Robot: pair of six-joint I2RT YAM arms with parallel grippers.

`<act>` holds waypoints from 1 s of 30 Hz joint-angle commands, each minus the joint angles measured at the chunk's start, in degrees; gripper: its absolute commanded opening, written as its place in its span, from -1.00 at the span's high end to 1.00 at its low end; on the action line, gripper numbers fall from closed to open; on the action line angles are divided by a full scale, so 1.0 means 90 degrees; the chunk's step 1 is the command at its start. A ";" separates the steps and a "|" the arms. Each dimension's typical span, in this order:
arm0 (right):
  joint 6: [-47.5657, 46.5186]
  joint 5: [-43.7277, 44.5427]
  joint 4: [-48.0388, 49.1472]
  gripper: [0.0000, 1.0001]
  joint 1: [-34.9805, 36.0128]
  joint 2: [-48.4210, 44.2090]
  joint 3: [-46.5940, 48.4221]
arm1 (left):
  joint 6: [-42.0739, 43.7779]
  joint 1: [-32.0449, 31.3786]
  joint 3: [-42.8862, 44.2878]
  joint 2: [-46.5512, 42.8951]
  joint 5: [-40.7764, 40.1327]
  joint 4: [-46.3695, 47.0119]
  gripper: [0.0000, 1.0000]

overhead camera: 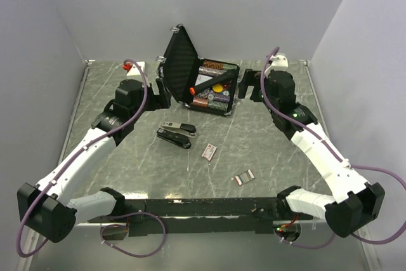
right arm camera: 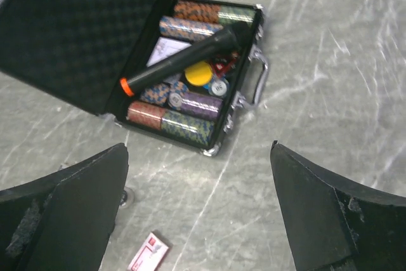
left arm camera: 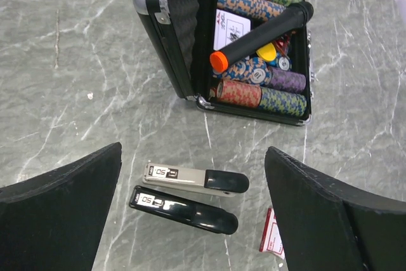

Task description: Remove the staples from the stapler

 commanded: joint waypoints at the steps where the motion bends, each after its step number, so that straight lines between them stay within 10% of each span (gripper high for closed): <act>1: 0.0375 0.0908 -0.0370 -1.00 0.0088 -0.0070 0.0222 | 0.0082 0.0010 0.0041 -0.0041 0.0363 0.0239 -0.99; 23: 0.0141 -0.1689 -0.0663 -0.91 0.1142 -0.0032 -0.0744 | 0.1255 -0.0322 0.0021 0.0650 0.0824 -0.0287 -0.99; 30: 0.0493 -0.2011 -0.0088 -0.33 0.1884 0.0339 -0.1262 | 0.0308 -0.0332 0.0548 0.1784 0.0423 -0.0718 -0.75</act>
